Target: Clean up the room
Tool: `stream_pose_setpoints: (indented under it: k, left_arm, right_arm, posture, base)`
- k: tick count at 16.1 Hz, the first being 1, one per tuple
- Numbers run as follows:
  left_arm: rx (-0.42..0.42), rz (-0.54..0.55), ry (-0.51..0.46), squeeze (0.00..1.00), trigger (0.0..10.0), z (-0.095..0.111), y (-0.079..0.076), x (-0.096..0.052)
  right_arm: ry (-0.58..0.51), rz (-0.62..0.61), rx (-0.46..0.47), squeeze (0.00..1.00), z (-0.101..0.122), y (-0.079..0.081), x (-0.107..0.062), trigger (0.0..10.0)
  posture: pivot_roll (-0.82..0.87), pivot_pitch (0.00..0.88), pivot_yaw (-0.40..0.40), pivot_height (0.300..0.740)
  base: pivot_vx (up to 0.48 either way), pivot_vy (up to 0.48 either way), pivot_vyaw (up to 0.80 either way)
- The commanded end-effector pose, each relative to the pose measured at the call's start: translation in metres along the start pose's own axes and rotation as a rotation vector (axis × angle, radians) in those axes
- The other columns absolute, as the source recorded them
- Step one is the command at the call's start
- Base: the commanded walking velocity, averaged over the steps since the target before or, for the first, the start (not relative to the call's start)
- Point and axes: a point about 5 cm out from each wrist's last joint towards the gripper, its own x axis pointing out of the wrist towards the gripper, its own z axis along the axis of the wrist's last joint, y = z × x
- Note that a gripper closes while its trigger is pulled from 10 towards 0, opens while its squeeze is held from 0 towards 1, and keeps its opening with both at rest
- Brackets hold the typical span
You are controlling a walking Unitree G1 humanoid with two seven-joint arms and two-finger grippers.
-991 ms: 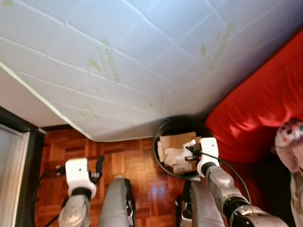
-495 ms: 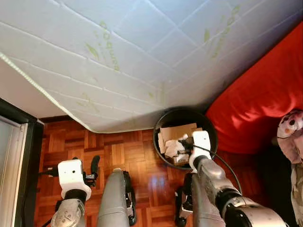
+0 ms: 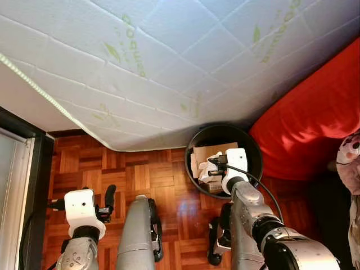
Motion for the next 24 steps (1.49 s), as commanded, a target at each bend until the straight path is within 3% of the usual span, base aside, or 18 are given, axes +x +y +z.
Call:
stream_pose_setpoints:
  k: [1,2,3,5,19,24]
  left_arm:
    - [-0.008,0.031,0.046,0.00,10.0,-0.007,0.006,-0.008]
    - [-0.008,0.031,0.046,0.00,10.0,-0.007,0.006,-0.008]
    - [-0.008,0.031,0.049,0.00,10.0,-0.007,0.006,-0.008]
    - [-0.009,0.031,0.052,0.00,10.0,-0.007,0.006,-0.008]
    - [-0.013,0.018,0.049,0.00,10.0,-0.003,0.004,-0.003]
    - [-0.014,0.016,0.049,0.00,10.0,-0.003,0.003,-0.002]
  right_arm:
    - [0.066,-0.015,-0.004,0.00,-0.019,-0.003,-0.005,10.0]
    - [0.066,-0.014,-0.001,0.00,-0.019,-0.003,-0.005,10.0]
    - [0.061,-0.009,-0.029,1.00,-0.019,-0.004,-0.006,10.0]
    - [0.044,-0.014,-0.095,1.00,-0.017,-0.005,-0.006,10.0]
    - [0.081,0.001,-0.069,1.00,-0.025,-0.003,-0.008,10.0]
    - [0.100,-0.025,-0.077,1.00,-0.031,-0.010,-0.010,10.0]
  posture:
    - [0.24,0.508,0.023,0.620]
    - [0.24,0.508,0.023,0.620]
    - [0.24,0.511,0.023,0.620]
    - [0.24,0.513,0.024,0.620]
    - [0.24,0.511,0.035,0.620]
    - [0.23,0.510,0.037,0.620]
  base:
    - [0.000,0.000,0.00]
    - [0.000,0.000,0.00]
    - [0.000,0.000,0.00]
    - [0.000,0.000,0.00]
    - [0.000,0.000,0.00]
    - [0.000,0.000,0.00]
